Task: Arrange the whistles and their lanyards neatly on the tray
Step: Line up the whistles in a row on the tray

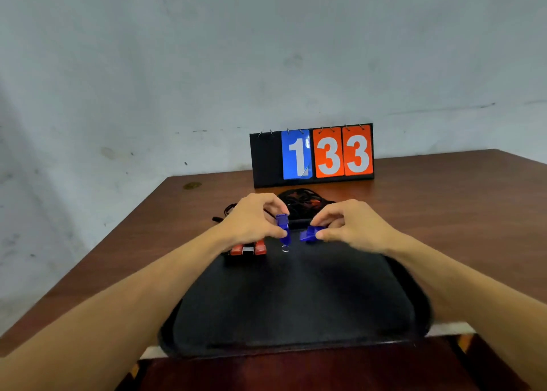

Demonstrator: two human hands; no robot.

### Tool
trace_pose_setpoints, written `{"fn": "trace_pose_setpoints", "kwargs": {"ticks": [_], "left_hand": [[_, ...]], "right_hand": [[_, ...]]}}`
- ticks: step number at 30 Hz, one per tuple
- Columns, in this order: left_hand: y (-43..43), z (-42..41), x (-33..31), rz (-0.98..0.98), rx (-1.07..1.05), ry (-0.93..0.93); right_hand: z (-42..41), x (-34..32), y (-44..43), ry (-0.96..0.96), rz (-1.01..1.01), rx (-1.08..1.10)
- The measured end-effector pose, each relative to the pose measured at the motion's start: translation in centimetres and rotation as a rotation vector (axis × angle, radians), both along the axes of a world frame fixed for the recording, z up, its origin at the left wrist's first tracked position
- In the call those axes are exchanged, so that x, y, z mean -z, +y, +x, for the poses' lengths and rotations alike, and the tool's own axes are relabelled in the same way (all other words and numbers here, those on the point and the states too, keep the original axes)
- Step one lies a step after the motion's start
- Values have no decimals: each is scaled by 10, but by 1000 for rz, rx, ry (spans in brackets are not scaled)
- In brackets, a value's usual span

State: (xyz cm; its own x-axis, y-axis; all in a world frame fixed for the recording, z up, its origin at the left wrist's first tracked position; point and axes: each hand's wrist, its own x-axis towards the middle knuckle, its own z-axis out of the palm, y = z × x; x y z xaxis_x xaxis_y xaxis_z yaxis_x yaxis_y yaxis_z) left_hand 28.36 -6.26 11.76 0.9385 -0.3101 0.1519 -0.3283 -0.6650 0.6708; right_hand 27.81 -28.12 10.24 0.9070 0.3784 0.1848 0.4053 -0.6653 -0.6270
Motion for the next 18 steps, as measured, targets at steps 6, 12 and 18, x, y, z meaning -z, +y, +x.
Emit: {"fn": "trace_pose_setpoints", "kwargs": {"ticks": [6,12,18], "left_hand": [[-2,3,13,129,13,-85],[0,1,18,338,101,-242],[3,-11,17,606,221,-289]], "right_hand": [[-5,23,4,46,-51,1],[-4,28,6,-106,-212,-55],[-5,29,5,-116,-224,-46]]}}
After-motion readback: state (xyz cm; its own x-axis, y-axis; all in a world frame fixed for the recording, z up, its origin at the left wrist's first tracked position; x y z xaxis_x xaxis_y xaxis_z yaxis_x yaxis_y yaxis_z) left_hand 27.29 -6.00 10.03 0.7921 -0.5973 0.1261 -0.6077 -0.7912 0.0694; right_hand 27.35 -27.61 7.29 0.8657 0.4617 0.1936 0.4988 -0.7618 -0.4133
